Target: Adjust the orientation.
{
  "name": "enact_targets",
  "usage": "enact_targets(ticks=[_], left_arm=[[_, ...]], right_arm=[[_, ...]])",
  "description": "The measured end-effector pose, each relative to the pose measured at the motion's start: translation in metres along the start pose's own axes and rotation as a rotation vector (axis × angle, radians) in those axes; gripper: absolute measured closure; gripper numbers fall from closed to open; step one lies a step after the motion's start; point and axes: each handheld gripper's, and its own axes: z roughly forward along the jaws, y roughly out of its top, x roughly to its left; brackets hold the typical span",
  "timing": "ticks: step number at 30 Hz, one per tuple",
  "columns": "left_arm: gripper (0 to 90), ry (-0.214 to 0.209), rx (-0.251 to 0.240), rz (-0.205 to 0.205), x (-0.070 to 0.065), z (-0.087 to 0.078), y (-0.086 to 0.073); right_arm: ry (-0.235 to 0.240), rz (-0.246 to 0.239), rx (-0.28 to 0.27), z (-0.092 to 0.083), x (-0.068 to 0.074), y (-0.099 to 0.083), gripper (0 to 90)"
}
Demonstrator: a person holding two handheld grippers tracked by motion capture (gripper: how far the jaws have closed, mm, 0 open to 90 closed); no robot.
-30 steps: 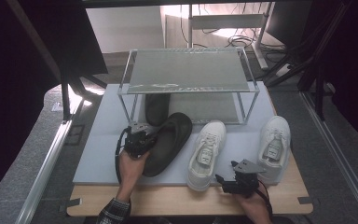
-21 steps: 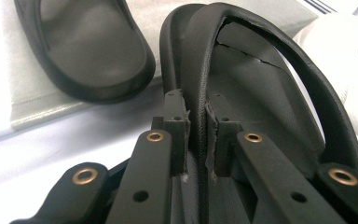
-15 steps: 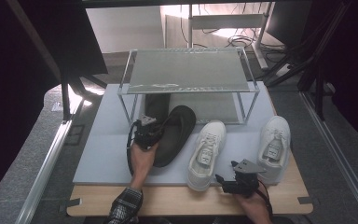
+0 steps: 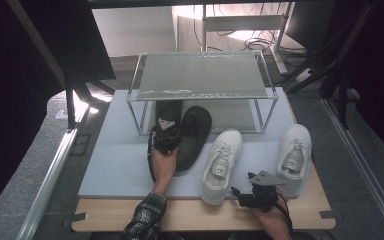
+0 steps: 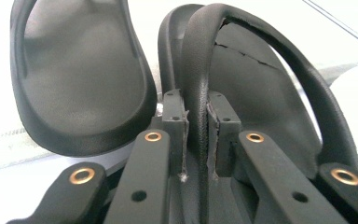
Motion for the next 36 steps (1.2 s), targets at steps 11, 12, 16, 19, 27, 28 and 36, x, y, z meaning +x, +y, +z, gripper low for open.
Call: enact_targets(ticks=[11,12,16,19,27,28,36], left_arm=[[75.3,-0.029,-0.01,0.011,0.009,-0.008,-0.004],[75.3,-0.04,-0.012,0.014,0.01,-0.01,-0.004],[77.8,-0.081,-0.017,0.032,0.014,-0.022,-0.007],[81.6,-0.1,-0.009,0.059,0.017,-0.032,-0.01],[89.5,-0.185,0.0,0.088,0.025,-0.06,-0.027],[89.5,-0.19,0.005,0.095,0.025,-0.063,-0.029],[89.5,-0.262,0.022,0.16,0.015,-0.083,-0.053]], right_arm=[[0.001,-0.001,0.0,0.0,0.0,0.0,17.0],[0.001,-0.001,0.0,0.0,0.0,0.0,17.0],[0.0,-0.002,0.001,0.0,0.0,0.0,17.0],[-0.001,-0.002,0.001,0.0,0.0,0.0,17.0],[-0.002,-0.003,0.002,0.0,0.0,0.0,17.1],[-0.002,-0.003,0.002,0.0,0.0,0.0,17.0],[-0.002,-0.004,0.002,0.0,0.0,0.0,17.1]])
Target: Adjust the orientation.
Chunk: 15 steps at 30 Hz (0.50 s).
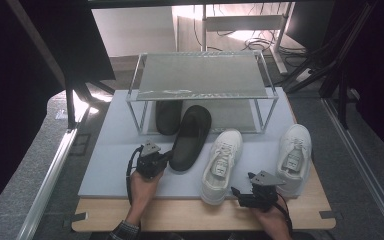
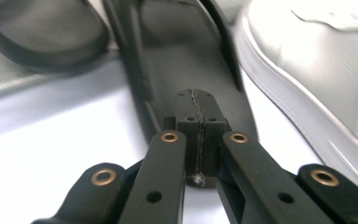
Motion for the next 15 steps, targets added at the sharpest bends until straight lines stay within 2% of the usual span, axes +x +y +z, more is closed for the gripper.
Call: enact_targets(ticks=[7,10,15], left_arm=[[89.5,-0.037,0.03,0.017,-0.009,-0.004,-0.015],[89.5,-0.028,0.052,0.047,-0.015,-0.004,-0.019],[89.5,-0.021,0.071,0.073,-0.023,0.0,-0.025]], right_arm=[[0.0,0.0,0.0,0.0,0.0,0.0,17.1],[0.0,0.0,0.0,0.0,0.0,0.0,17.1],[0.0,0.0,0.0,0.0,0.0,0.0,17.1]])
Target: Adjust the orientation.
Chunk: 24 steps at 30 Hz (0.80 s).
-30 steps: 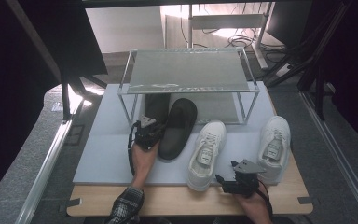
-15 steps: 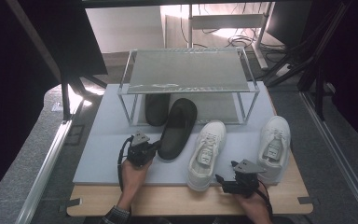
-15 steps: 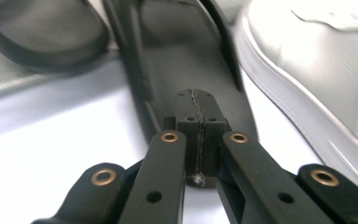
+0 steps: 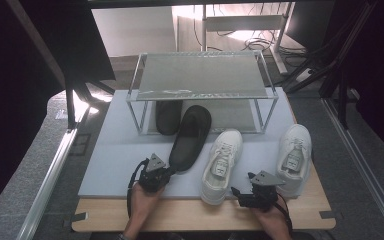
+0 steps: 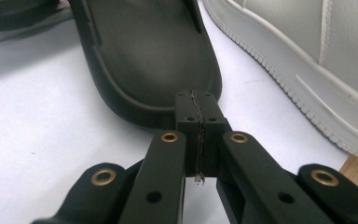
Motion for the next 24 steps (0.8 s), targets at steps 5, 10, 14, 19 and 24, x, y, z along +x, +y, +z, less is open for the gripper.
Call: enact_targets(ticks=[5,10,14,19,24], left_arm=[[89.5,0.021,0.02,0.03,-0.003,0.007,0.0],[89.5,0.03,0.016,0.038,-0.004,0.012,0.003],[89.5,0.031,0.01,0.039,-0.005,0.017,0.007],[89.5,0.036,0.007,0.052,-0.008,0.025,0.015],[89.5,0.043,0.009,0.07,-0.011,0.033,0.022]], right_arm=[[0.0,0.0,0.0,0.0,0.0,0.0,17.0],[0.0,0.0,0.0,0.0,0.0,0.0,17.1],[0.0,0.0,0.0,0.0,0.0,0.0,17.1],[0.0,0.0,0.0,0.0,0.0,0.0,17.1],[0.0,0.0,0.0,0.0,0.0,0.0,17.0]])
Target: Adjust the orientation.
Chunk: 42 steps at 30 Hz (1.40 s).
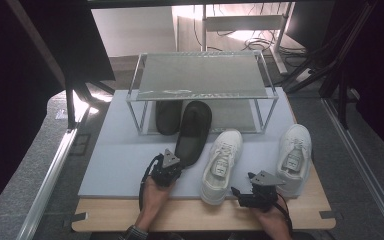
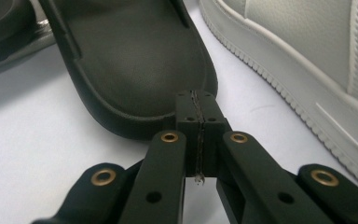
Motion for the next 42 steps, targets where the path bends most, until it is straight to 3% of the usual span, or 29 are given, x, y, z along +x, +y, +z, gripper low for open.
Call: enact_targets(ticks=[15,28,42], left_arm=[[89.4,0.013,-0.03,0.018,-0.007,0.014,0.024],[89.3,-0.014,-0.031,0.015,-0.014,0.0,0.013],[89.3,0.007,-0.025,-0.018,-0.002,0.015,0.019]], right_arm=[[0.001,0.0,0.0,0.0,0.0,0.0,17.1],[0.0,0.0,0.0,0.0,0.0,0.0,17.1],[0.0,0.0,0.0,0.0,0.0,0.0,17.0]])
